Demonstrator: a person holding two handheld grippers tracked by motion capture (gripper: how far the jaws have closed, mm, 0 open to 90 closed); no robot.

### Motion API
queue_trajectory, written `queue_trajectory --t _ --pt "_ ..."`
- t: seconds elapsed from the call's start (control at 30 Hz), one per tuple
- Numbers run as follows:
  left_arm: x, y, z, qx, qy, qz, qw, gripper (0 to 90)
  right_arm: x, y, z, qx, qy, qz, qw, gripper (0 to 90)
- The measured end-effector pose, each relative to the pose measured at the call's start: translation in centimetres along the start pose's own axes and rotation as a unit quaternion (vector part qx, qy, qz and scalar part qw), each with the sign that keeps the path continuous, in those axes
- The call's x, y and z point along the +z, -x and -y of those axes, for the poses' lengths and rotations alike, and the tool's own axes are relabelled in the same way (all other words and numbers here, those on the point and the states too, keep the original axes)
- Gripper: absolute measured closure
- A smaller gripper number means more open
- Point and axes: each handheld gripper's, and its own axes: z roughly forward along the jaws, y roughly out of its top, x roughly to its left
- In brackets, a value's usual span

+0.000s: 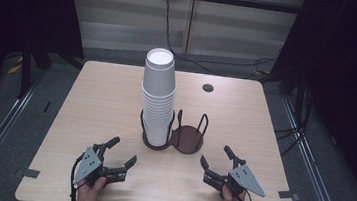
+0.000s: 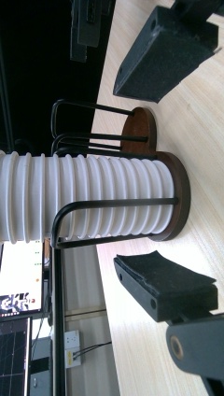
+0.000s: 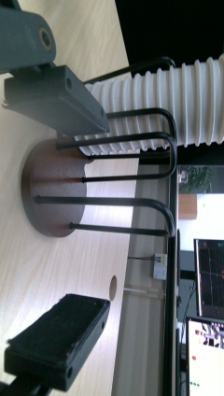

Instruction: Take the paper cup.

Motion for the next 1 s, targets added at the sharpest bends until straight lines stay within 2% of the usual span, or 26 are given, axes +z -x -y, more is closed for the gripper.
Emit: queue_trajectory --t 0.03,0.2,0.27,0.3,0.37,0.43,0.47,0.5,0.53,0.77,0.8,0.83,0.9,0.93,1.0 --pt "0.0 0.1 0.0 -0.005 0.001 0.001 1.0 15.4 0.0 0.0 0.0 -0.001 0.0 0.003 1.0 12.5" --pt "0.0 0.0 0.0 0.0 0.0 0.0 1.0 15.4 0.0 0.2 0.0 0.008 -0.005 0.0 1.0 12.7" --pt "0.0 0.0 0.0 0.0 0.0 0.0 1.0 15.4 -0.1 0.2 0.0 0.005 -0.004 -0.015 0.9999 12.1" --pt "0.0 0.0 0.0 0.0 0.0 0.0 1.0 15.4 -0.2 0.1 0.0 0.004 -0.004 -0.01 0.9999 12.3" --pt "0.0 0.0 0.0 0.0 0.0 0.0 1.0 15.4 -0.1 0.1 -0.1 0.002 -0.009 -0.009 0.9999 12.5" --pt "0.0 0.0 0.0 0.0 0.0 0.0 1.0 15.4 0.2 -0.1 -0.2 0.004 -0.03 -0.009 0.9995 13.6" --pt "0.0 0.0 0.0 0.0 0.0 0.0 1.0 15.3 0.2 -0.1 -0.2 0.004 -0.03 -0.009 0.9995 13.6" --pt "0.0 0.0 0.0 0.0 0.0 0.0 1.0 15.3 0.2 -0.1 -0.3 0.004 -0.038 -0.013 0.9992 14.8" --pt "0.0 0.0 0.0 0.0 0.0 0.0 1.0 15.4 0.4 -0.2 -0.3 0.004 -0.048 -0.027 0.9985 18.0" --pt "0.0 0.0 0.0 -0.002 0.001 0.0 1.0 15.4 0.7 -0.7 -0.9 -0.002 -0.068 -0.045 0.9967 14.1" --pt "0.0 0.0 0.0 -0.002 0.001 0.0 1.0 15.4 0.7 -0.7 -1.2 -0.003 -0.067 -0.05 0.9965 14.0" --pt "0.0 0.0 0.0 -0.002 0.001 0.001 1.0 15.4 0.7 -0.7 -1.6 0.01 -0.065 -0.067 0.9956 17.3" --pt "0.0 0.0 0.0 -0.002 0.001 0.0 1.0 15.4 0.7 -0.6 -1.8 0.016 -0.064 -0.073 0.9951 17.3" --pt "0.0 0.0 0.0 0.0 0.0 0.0 1.0 15.5 0.7 -0.6 -2.1 0.025 -0.062 -0.088 0.9939 19.4" --pt "0.0 0.0 0.0 0.0 0.0 0.001 1.0 15.4 0.7 -0.6 -2.2 0.023 -0.057 -0.09 0.994 20.7"
